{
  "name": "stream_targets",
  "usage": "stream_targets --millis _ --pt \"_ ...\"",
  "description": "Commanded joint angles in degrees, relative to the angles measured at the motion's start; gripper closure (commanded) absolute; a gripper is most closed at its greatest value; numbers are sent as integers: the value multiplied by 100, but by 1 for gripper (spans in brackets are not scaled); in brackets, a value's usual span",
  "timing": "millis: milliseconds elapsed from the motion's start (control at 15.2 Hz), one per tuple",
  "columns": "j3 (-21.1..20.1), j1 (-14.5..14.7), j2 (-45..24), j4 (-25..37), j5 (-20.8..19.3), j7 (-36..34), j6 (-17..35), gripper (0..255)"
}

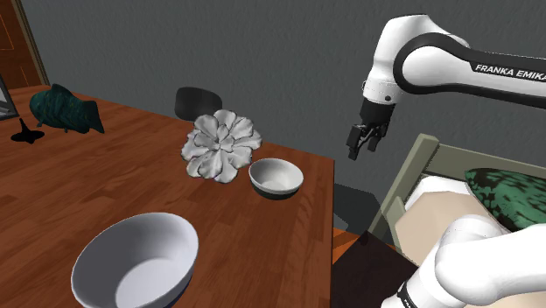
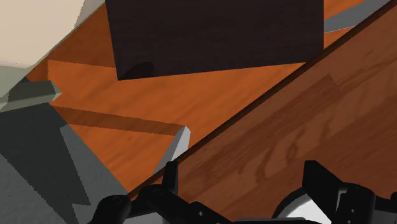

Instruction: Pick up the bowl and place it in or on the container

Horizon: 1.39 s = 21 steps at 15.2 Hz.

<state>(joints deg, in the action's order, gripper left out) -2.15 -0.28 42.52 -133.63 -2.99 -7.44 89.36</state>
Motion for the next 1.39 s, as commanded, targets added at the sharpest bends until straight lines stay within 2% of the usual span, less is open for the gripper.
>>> stream_targets --millis 0,462,924,1056,1320 --pt "0 0 0 0 0 0 0 0" --pt "-194 5 -1083 45 237 -492 1341 0" --pt "-371 -10 -2363 491 351 -939 2494 0" --pt "-394 -12 -2571 595 355 -1006 2648 0" --pt "-401 -14 -2671 380 347 -1014 2962 0"
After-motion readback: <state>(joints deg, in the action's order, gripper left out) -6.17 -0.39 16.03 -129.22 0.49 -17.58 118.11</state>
